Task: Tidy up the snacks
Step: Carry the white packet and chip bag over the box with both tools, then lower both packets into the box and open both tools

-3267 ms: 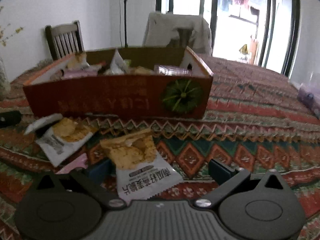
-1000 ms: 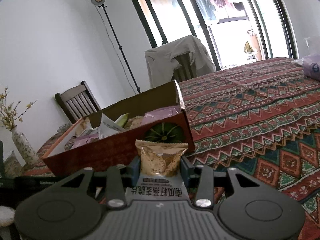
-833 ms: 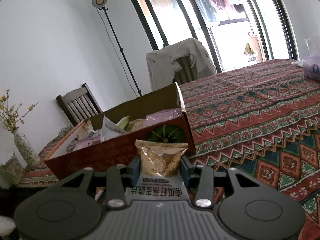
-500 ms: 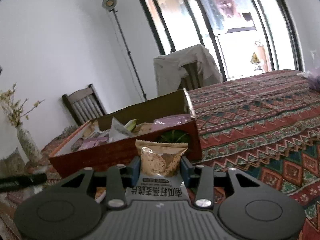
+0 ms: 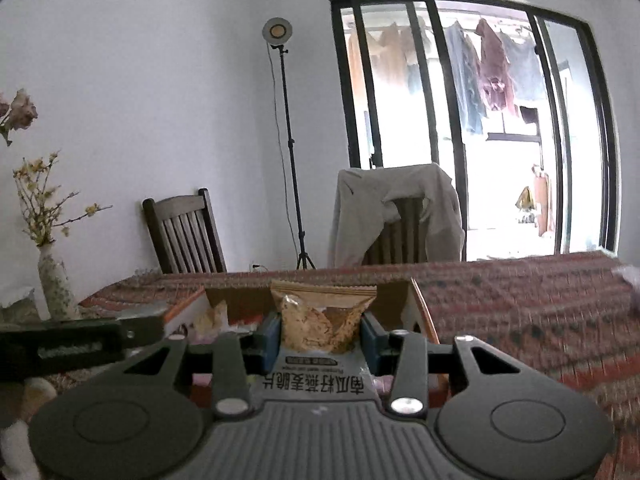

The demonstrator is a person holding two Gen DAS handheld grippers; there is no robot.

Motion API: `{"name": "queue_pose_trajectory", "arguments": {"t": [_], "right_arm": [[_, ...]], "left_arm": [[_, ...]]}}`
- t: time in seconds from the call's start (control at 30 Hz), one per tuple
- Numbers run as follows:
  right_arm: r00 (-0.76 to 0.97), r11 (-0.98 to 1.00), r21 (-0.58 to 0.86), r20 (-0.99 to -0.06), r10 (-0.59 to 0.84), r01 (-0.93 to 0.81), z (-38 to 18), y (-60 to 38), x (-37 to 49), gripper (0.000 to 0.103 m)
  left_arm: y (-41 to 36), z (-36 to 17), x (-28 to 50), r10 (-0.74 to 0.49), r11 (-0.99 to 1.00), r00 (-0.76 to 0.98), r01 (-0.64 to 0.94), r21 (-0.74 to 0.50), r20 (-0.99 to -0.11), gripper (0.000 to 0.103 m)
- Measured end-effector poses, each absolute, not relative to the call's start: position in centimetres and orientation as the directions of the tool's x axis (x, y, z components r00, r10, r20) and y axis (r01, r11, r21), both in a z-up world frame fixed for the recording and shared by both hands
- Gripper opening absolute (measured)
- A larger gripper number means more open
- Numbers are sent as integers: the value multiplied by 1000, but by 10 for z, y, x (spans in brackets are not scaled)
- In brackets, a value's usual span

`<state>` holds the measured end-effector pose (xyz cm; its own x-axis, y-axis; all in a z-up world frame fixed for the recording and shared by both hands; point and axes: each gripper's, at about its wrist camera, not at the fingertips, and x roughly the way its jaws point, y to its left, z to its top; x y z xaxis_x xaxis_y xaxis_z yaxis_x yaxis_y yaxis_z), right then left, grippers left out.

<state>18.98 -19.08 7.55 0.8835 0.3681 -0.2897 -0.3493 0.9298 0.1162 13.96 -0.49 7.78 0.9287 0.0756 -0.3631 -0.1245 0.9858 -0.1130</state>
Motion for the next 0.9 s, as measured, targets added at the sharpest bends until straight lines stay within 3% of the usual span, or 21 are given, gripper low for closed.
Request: {"name": "queue_pose_trajectory", "arguments": {"t": [0.2,0.37,0.5,0.67,0.7,0.77,0.8,0.83,0.9], "right_arm": [[890,939,127,-300,343,-319,72,-179,243,41],[887,926,223,-289,360,-304,55,-190,267,40],[883,928,202,-296,363,-314,49,-189,268,40],[886,942,120,-319,336,-314,39,-175,265,41],[882,941,124,-327,339,-316,37,-174,265,41],[882,944,117,-336,331,-309,35,-173,263,43],[882,946,115,-341,325,-305,34,-174,263,48],[882,946,116,-343,323,-301,34,-174,262,65],[890,951,114,-335,310,-288,34,-175,258,82]], "left_arm": [[-1,80,185,90,986,938,-133,-105,-336,51],[14,62,208,102,981,940,-150,-125,-326,51],[27,53,216,71,973,933,-143,-183,-353,51],[27,47,214,81,975,933,-147,-166,-352,53],[27,46,213,96,973,932,-162,-167,-349,56],[27,47,208,115,971,938,-177,-164,-328,90],[27,48,205,136,968,940,-194,-161,-314,99],[27,49,203,157,964,942,-212,-160,-298,103],[28,51,199,170,962,944,-221,-161,-283,103]]}}
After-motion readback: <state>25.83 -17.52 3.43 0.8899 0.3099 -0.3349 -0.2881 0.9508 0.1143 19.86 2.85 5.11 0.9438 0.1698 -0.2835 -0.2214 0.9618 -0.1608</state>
